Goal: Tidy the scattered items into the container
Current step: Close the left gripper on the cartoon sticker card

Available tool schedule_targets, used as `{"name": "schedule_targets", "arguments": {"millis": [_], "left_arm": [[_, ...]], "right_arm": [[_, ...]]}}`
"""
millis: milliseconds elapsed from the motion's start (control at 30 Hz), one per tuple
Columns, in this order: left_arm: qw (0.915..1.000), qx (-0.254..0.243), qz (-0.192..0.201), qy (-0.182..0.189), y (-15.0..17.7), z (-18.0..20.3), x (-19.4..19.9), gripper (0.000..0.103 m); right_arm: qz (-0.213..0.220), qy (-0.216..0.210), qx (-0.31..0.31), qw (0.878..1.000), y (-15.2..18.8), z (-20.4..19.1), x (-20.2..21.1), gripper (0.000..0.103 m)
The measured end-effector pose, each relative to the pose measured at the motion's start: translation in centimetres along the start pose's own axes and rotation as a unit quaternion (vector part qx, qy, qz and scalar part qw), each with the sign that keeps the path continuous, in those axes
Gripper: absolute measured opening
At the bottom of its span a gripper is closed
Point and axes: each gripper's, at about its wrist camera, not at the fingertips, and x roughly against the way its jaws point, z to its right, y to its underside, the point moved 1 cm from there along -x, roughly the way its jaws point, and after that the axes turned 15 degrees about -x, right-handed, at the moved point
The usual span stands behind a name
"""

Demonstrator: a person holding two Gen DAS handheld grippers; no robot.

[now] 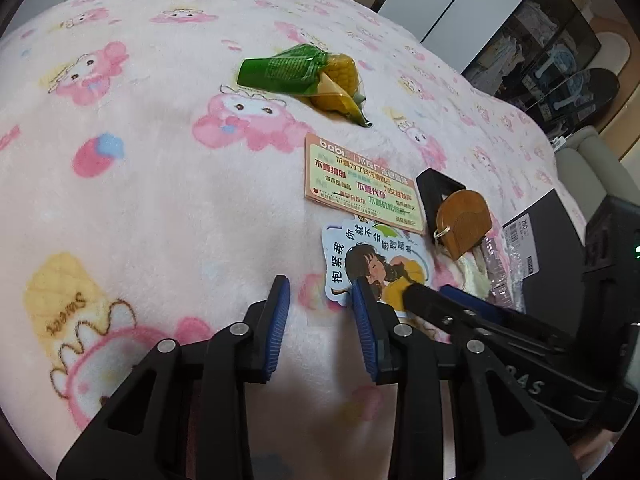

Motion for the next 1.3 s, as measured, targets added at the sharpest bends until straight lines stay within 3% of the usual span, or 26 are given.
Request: {"name": "schedule_targets", "arguments": {"millis": [200,500,667,800,900,1033,1300], "left_arm": [[0.9997,-0.024,-0.004,0.008,0.5,1.4,1.0,0.018],[0.9984,-0.045,-0.007,0.034,3.8,4.9,5.9,0.018],[0.9941,-0.085,-0.045,0.049,7.0,8.3,7.6,0.018],[0.9886,-0.093,-0.087,0.081,9.0,10.7,8.5,0.020],[0.9879,-0.100,-0.085,0.083,9.9,11.6,9.1,0.024],[0.9915,-0.083,-0.081,0.060,9.7,11.0,8.3,0.024],[0.9975,-0.046,-0.037,0.040,8.3,8.8,7.1,0.028]], "right_arm": [[-0.016,-0.030,0.019,0.999,0.9,-1.3,1.7,0.032],[-0.008,-0.051,0.004,0.999,5.1,0.0,7.3,0.032],[-0.015,-0.053,-0.025,0.998,9.4,2.5,10.4,0.032],[-0.004,-0.042,-0.041,0.998,12.2,4.2,13.2,0.032],[-0.011,-0.040,-0.049,0.998,13.8,5.4,14.4,0.032],[-0.025,-0.032,-0.054,0.998,14.8,6.5,14.1,0.032],[-0.021,-0.014,-0.060,0.998,13.7,7.0,13.2,0.032]]}}
